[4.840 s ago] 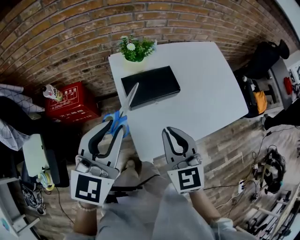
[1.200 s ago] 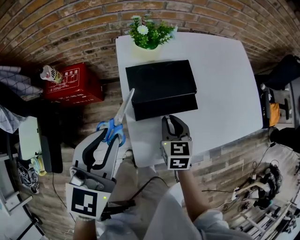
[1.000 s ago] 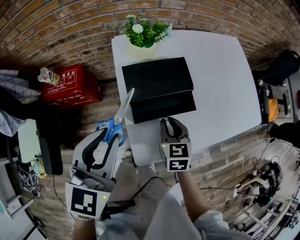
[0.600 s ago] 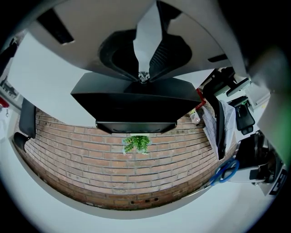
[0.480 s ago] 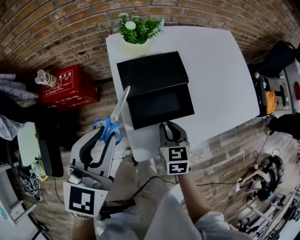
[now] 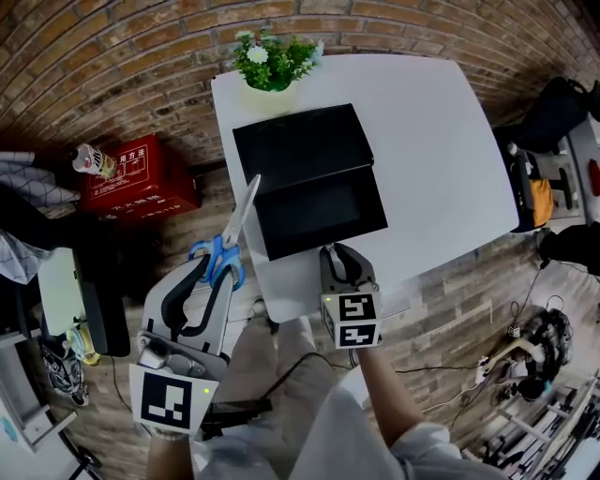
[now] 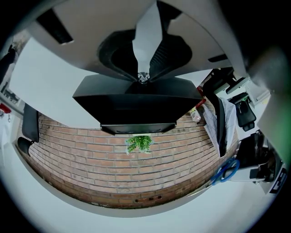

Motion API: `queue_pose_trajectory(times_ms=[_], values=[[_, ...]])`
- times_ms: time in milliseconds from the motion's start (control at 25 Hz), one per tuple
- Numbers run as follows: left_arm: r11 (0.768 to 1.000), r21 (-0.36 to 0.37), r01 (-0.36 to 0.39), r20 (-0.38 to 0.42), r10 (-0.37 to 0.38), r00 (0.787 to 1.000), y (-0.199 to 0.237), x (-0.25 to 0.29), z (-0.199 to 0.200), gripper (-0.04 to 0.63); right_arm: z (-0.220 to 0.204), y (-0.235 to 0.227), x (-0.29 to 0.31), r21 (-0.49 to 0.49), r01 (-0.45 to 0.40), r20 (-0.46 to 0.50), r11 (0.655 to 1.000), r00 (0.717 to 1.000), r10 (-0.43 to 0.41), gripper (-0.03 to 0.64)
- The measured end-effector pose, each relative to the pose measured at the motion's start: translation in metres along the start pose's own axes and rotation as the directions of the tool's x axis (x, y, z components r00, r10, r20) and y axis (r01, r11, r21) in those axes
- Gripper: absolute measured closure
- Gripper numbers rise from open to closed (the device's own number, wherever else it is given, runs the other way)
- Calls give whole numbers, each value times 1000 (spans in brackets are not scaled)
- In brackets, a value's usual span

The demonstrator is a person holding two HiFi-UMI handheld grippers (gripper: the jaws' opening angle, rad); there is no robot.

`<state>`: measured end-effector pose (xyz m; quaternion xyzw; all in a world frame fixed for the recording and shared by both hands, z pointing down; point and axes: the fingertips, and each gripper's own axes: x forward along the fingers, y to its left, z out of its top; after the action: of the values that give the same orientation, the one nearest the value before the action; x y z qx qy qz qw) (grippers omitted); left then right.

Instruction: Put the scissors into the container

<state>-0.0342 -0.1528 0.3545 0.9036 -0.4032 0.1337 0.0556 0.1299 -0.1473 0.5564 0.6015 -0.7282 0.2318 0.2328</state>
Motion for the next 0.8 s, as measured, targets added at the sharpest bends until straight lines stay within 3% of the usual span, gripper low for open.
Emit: queue_pose_trajectory(times_ms=[320, 800], values=[[999, 21, 44, 4, -44, 999, -11, 6, 13, 497, 15, -9, -30, 10, 42, 50, 999, 998, -42, 523], [970, 111, 214, -44, -211, 977, -54, 60, 8, 497, 54, -57, -97, 80, 152, 190, 985, 968, -165, 554]])
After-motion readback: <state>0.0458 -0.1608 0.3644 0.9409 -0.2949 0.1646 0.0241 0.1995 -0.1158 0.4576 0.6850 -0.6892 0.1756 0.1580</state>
